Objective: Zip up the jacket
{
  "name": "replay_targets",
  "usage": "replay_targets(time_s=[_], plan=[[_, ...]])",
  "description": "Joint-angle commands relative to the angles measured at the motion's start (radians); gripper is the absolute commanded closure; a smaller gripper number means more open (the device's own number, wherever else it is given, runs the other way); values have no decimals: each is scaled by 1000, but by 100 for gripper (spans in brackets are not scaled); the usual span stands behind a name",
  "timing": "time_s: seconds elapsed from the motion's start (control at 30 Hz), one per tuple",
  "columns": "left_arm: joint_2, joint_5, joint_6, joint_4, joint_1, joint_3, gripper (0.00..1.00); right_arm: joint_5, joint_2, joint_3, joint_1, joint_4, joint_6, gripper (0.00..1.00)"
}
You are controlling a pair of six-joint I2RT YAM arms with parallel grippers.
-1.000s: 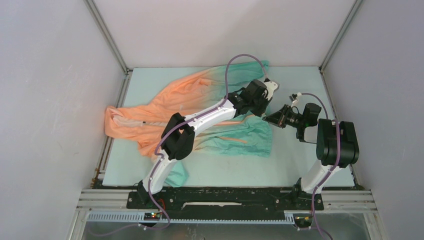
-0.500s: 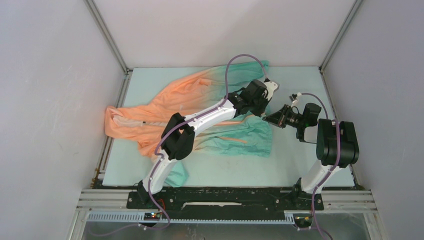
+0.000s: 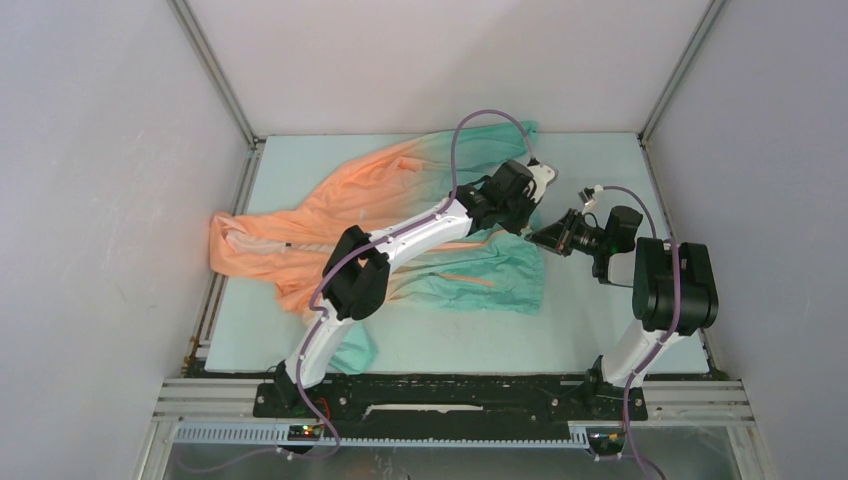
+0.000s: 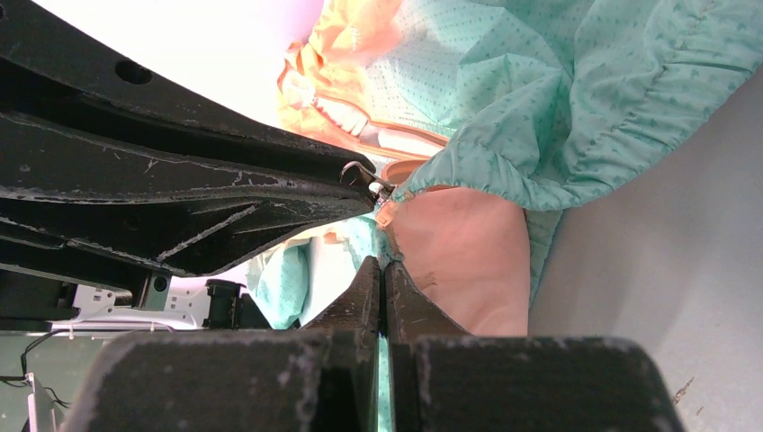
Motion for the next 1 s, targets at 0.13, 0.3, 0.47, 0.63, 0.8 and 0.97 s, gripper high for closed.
replay_targets(time_s=[0.13, 0.3, 0.47, 0.63, 0.8, 0.97], plan=[[-1, -10, -2, 16, -4, 69, 91, -14, -38, 27, 6, 23, -15, 100], [0, -9, -21, 40, -2, 70, 98, -12, -40, 27, 8, 22, -16, 100], [3, -25, -69, 43, -1, 65, 100, 12, -49, 27, 10, -13, -34, 100], [-45, -160, -287, 118, 9, -55, 100, 126, -83, 21, 11, -177, -87, 100], [-44, -87, -490, 251, 33, -170, 100, 252, -140, -71, -33, -118, 19, 100], [-91, -146, -558, 415, 41, -321, 100, 301, -167, -134, -80, -68, 73, 100]])
